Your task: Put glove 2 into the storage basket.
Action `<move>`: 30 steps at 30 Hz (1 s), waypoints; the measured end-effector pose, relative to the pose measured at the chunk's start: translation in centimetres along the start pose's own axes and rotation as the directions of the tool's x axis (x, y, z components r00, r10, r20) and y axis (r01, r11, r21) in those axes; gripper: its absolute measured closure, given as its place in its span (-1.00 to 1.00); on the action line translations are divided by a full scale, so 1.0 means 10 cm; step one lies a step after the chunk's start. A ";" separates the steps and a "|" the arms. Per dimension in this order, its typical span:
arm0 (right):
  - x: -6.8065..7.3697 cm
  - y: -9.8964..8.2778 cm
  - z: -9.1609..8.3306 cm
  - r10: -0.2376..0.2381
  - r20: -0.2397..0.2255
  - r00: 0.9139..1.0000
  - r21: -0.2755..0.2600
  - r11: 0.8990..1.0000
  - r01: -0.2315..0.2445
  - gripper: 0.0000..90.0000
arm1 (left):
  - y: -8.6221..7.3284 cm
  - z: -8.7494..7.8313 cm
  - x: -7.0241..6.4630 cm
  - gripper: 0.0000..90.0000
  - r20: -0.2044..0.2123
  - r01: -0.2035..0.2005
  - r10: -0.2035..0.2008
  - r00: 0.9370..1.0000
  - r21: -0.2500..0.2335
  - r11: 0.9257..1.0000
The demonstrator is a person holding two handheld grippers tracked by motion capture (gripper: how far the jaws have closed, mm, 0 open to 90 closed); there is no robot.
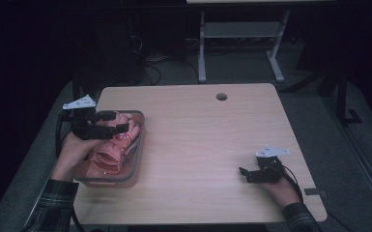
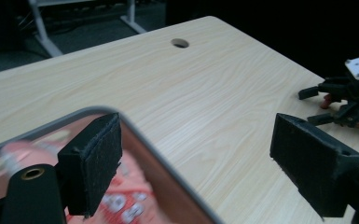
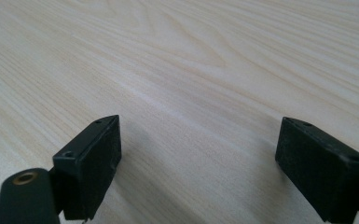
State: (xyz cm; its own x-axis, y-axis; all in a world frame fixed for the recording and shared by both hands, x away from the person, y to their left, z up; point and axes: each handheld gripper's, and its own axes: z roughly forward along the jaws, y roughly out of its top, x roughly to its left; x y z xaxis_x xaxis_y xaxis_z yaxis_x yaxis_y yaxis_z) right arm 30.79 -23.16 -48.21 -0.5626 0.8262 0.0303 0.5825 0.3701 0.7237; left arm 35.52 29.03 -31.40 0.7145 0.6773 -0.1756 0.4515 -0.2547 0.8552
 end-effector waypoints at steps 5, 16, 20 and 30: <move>0.00 0.00 0.00 0.000 -0.001 1.000 0.000 1.000 0.000 -0.70 | 0.02 0.15 -0.18 -0.63 0.038 -0.037 0.037 0.999 0.006 0.999; 0.00 0.00 0.00 -0.001 -0.001 1.000 0.000 1.000 0.001 -0.70 | -0.03 0.48 -0.61 -0.63 0.078 -0.102 0.100 0.992 0.025 0.994; 0.00 0.00 0.00 -0.001 -0.001 1.000 0.000 1.000 0.001 -0.70 | -0.09 0.61 -0.75 -0.63 0.090 -0.120 0.116 0.989 0.039 0.992; 0.00 0.00 0.00 0.000 -0.001 1.000 0.001 1.000 0.000 -0.70 | -0.28 0.92 -1.05 -0.64 0.130 -0.161 0.149 0.980 0.086 0.983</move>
State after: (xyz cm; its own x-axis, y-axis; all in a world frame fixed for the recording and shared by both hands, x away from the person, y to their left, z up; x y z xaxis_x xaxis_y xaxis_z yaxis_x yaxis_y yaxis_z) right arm 30.79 -23.13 -48.21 -0.5632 0.8258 0.0304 0.5829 0.3709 0.7230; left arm 31.67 16.32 -36.43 0.8371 0.5362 -0.1080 0.3748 -0.4186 0.8272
